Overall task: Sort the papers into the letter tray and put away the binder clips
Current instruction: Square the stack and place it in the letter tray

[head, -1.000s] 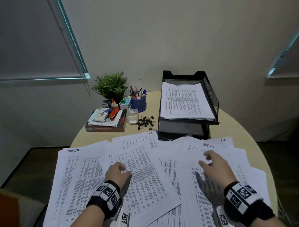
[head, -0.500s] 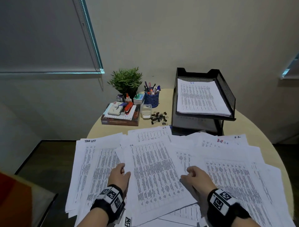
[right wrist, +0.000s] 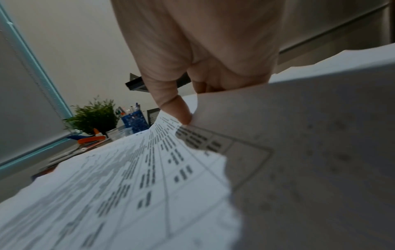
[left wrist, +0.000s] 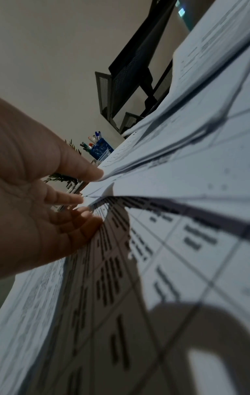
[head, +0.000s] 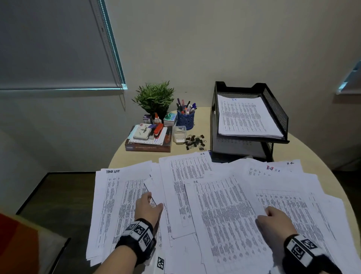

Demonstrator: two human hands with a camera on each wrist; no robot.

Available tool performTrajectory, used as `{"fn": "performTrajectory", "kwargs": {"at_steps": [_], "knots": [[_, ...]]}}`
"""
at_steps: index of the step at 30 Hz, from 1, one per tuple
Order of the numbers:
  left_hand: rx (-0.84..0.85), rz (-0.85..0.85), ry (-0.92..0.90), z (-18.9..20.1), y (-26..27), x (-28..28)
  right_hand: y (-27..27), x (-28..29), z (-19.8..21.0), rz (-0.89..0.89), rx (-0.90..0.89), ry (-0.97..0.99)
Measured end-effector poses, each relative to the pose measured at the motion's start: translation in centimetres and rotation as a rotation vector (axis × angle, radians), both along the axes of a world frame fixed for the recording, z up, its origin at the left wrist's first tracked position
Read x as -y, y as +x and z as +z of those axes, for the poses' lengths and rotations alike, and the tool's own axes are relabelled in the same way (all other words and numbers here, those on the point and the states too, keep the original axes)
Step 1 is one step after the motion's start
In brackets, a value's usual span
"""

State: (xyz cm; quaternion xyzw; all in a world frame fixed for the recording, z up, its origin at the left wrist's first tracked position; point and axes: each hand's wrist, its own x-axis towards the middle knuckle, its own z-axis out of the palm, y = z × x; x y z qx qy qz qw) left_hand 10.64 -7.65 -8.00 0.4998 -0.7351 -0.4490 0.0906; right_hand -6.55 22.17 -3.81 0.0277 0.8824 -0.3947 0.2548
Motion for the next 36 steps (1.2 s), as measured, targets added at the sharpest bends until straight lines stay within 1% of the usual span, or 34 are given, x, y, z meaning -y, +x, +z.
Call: {"fn": "performTrajectory", "kwargs": {"at_steps": [3, 5, 7, 8, 10, 12, 13, 16, 17, 18, 19, 21, 22, 23, 25, 26, 28, 31, 35, 36], "knots": [[0.037, -0.047, -0.067, -0.1, -0.5, -0.1, -0.4, -1.4, -0.4, 0.027, -0.008, 0.023], [0.051, -0.114, -0.046, -0.5, -1.0, -0.3, -0.2, -2.0, -0.4, 0.057, 0.001, 0.036], [0.044, -0.118, -0.016, -0.6, -1.4, -0.4, 0.0, -2.2, -0.3, 0.019, -0.011, 0.031], [0.045, -0.107, -0.012, -0.7, -1.6, -0.3, 0.2, -2.2, -0.6, -0.002, 0.003, 0.006], [0.074, -0.086, -0.03, -0.7, -1.8, -0.2, 0.4, -2.2, -1.0, -0.039, 0.105, -0.074], [0.093, -0.07, -0.072, -0.2, -2.0, -0.4, 0.2, -2.1, -1.9, -0.065, 0.197, -0.19], [0.103, -0.076, -0.098, 0.1, -2.1, -0.5, 0.4, -1.8, -1.9, -0.052, 0.2, -0.215], [0.158, -0.105, -0.258, 1.0, -2.4, -1.7, 0.2, -1.4, -2.4, -0.039, 0.117, -0.147], [0.126, -0.104, -0.29, 1.3, -2.6, -2.1, 0.2, -1.4, -2.4, -0.055, 0.118, -0.164], [0.084, -0.11, -0.28, 1.5, -2.9, -2.3, 0.0, -1.5, -2.8, -0.056, 0.119, -0.172], [0.036, -0.114, -0.225, 1.6, -3.2, -2.5, -0.2, -1.7, -3.2, -0.051, 0.132, -0.162], [-0.037, -0.111, -0.039, 1.6, -3.8, -2.8, -0.6, -2.2, -4.2, -0.043, 0.159, -0.176], [-0.049, -0.126, 0.069, 1.8, -4.0, -2.9, -0.4, -2.2, -4.1, -0.065, 0.178, -0.205], [-0.05, -0.143, 0.167, 2.0, -4.2, -3.0, 0.0, -2.0, -3.2, -0.104, 0.187, -0.253], [-0.021, -0.168, 0.29, 1.9, -4.6, -3.2, 0.5, -2.1, -2.4, -0.166, 0.229, -0.391], [-0.006, -0.171, 0.296, 2.0, -4.6, -3.1, 0.6, -2.3, -2.4, -0.189, 0.248, -0.449], [-0.007, -0.137, 0.249, 2.5, -4.4, -2.3, 0.6, -2.7, -2.3, -0.221, 0.243, -0.513], [-0.127, -0.002, 0.231, 4.1, -3.6, -0.6, 0.7, -3.1, -2.1, -0.232, 0.223, -0.518], [-0.247, 0.125, 0.218, 6.5, -1.1, 2.1, 0.8, -3.4, -2.2, -0.22, 0.194, -0.488], [-0.255, 0.147, 0.216, 6.7, -0.3, 2.9, 0.8, -3.4, -2.2, -0.227, 0.183, -0.48]]}}
